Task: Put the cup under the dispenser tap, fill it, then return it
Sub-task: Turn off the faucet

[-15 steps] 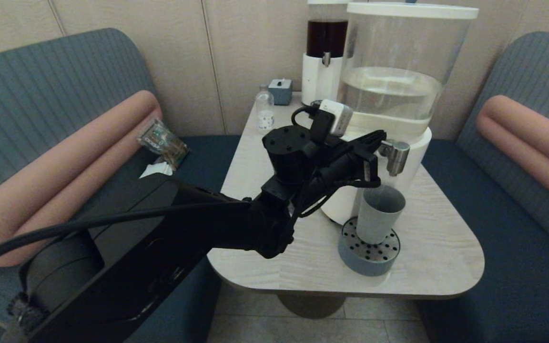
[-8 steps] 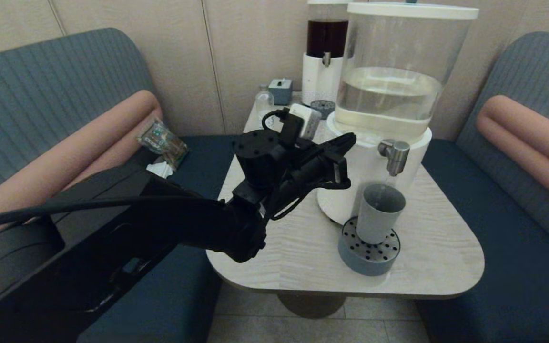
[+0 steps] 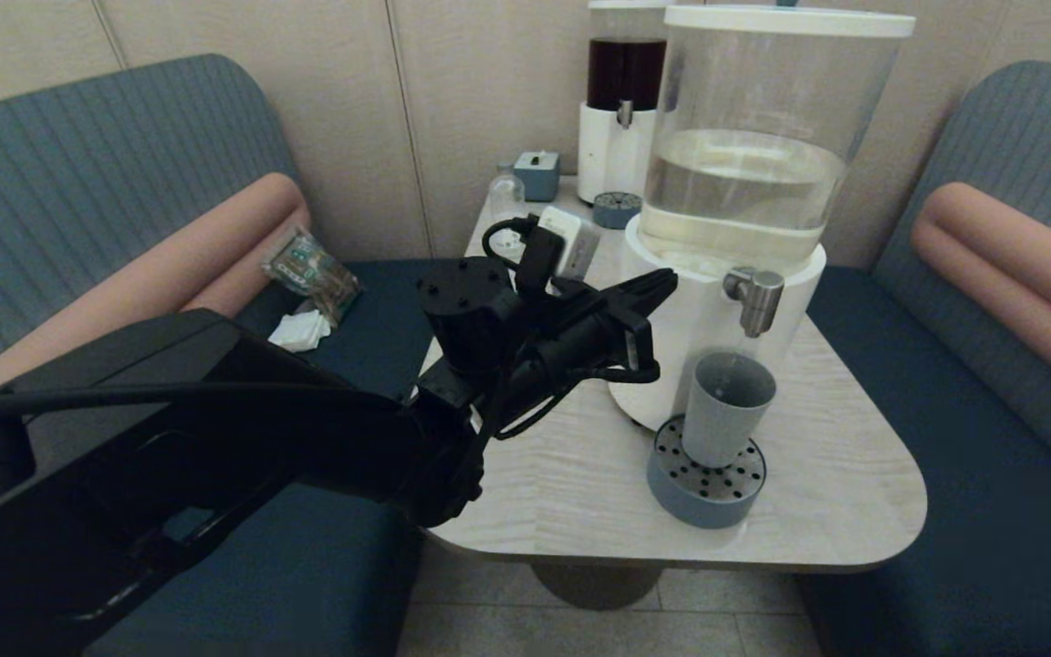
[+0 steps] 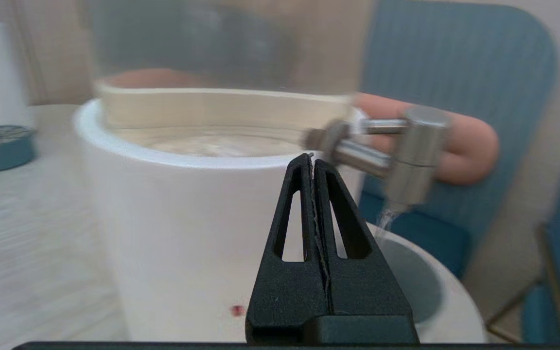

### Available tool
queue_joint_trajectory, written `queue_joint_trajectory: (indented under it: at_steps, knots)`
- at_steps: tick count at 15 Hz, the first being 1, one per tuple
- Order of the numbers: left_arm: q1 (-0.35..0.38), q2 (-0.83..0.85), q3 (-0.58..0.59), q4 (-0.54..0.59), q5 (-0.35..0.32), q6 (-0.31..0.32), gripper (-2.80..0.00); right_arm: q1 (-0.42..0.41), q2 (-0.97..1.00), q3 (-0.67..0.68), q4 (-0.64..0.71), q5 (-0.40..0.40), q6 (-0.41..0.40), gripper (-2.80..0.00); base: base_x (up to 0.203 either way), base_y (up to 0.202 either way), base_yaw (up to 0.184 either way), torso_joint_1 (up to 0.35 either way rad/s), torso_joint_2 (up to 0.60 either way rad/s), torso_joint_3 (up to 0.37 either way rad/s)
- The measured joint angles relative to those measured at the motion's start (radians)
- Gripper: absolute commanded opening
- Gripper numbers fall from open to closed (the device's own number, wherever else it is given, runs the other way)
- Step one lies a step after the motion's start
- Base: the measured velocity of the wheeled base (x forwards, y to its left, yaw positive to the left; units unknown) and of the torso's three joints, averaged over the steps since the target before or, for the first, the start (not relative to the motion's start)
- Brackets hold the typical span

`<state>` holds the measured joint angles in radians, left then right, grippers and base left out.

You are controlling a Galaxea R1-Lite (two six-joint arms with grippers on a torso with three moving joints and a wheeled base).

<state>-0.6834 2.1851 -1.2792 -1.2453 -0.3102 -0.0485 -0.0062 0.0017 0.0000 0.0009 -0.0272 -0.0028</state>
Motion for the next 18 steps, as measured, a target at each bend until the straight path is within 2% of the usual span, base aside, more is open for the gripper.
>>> queue_joint_trajectory:
  at_steps: [7, 18]
  knots:
    - [-0.035, -0.006, -0.006, 0.015, -0.015, 0.0, -2.8, 0.0, 0.0, 0.0, 0.0, 0.0, 0.0, -2.8, 0.0, 0.0, 0.0, 0.0, 0.0, 0.0]
    - [-0.053, 0.022, -0.088, 0.055, -0.023, -0.001, -2.8, 0.0, 0.0, 0.0, 0.0, 0.0, 0.0, -2.8, 0.0, 0.0, 0.0, 0.0, 0.0, 0.0]
